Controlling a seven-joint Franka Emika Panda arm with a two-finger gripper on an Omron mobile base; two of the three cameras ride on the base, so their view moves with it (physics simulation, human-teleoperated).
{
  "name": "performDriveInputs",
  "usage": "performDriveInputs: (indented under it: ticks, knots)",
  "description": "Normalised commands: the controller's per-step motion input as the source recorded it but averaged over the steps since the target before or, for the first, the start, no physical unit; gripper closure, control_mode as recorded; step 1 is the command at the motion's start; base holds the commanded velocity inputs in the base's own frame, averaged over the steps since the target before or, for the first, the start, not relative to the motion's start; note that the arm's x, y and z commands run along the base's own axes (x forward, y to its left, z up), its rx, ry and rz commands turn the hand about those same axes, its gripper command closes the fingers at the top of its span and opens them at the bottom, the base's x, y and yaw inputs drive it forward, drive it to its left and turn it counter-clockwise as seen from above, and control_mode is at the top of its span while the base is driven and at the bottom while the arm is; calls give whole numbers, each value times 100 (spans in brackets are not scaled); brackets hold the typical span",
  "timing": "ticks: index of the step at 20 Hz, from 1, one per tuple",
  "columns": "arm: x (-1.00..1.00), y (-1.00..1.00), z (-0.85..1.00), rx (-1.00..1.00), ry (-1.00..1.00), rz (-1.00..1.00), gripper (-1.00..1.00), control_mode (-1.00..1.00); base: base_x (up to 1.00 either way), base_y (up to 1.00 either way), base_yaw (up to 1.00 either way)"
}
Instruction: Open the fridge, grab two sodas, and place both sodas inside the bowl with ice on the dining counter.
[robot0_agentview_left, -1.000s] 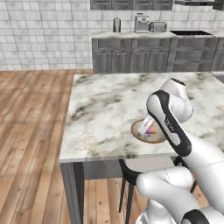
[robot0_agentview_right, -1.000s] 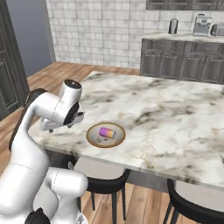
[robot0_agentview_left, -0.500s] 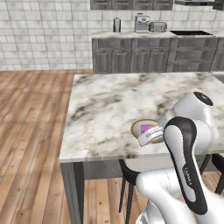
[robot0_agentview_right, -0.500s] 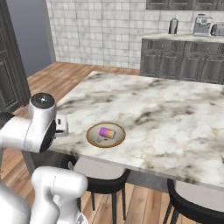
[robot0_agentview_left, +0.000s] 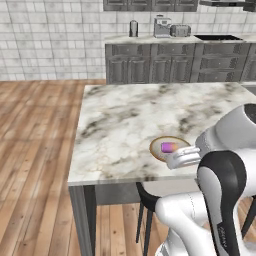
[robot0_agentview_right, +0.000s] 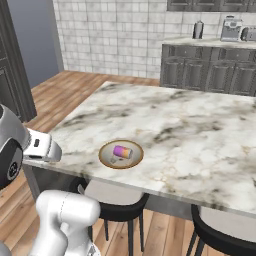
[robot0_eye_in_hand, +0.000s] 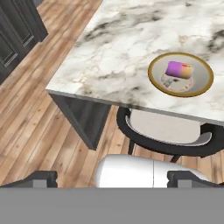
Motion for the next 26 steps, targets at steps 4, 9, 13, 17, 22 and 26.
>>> performDriveInputs:
  ticks: [4, 9, 13, 17, 22, 26]
  knots:
    - [-17, -5, -18, -4, -1, -1, -100, -100, 0, 0, 0]
    - [0, 0, -2, 0, 0, 0, -100, -100, 0, 0, 0]
    - [-36, 0, -4, 0, -3, 0, -100, -100, 0, 0, 0]
    - [-17, 2, -2, 0, -2, 1, -100, 100, -57, 40, 13]
    - [0, 0, 0, 0, 0, 0, -100, 100, -57, 100, 28]
    - [0, 0, 0, 0, 0, 0, -100, 100, -24, 100, 40]
